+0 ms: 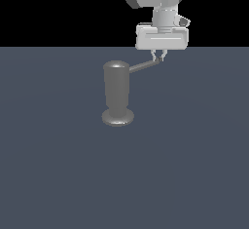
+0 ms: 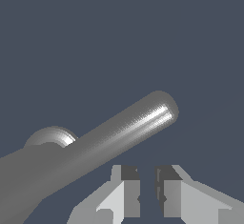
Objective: Turn on the faucet by rotating a designated handle.
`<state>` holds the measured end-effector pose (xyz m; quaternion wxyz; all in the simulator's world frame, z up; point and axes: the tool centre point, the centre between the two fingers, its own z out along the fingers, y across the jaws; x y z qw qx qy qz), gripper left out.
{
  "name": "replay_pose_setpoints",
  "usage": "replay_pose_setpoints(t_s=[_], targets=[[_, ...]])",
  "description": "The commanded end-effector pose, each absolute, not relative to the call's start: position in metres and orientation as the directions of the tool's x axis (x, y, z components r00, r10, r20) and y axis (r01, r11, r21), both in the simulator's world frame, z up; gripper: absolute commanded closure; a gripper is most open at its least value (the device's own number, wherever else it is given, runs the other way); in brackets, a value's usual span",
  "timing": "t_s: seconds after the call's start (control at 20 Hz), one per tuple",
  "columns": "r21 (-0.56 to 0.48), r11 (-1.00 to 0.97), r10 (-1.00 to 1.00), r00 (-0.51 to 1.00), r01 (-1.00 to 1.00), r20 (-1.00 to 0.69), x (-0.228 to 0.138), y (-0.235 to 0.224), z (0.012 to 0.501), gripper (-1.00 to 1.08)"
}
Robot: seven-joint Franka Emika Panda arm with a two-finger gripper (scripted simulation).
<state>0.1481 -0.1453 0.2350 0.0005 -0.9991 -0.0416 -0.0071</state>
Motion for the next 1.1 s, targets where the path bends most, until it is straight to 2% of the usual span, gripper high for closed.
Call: replay_pose_setpoints(t_s=[0.0, 1.05], targets=[[-0.001, -0.997, 0.082, 0.997, 0.082, 0.006, 0.154, -0.144, 0.224, 1.08], [0.000, -0.997, 0.073, 0.997, 0.073, 0.001, 0.188, -0.141, 0.221, 1.08]])
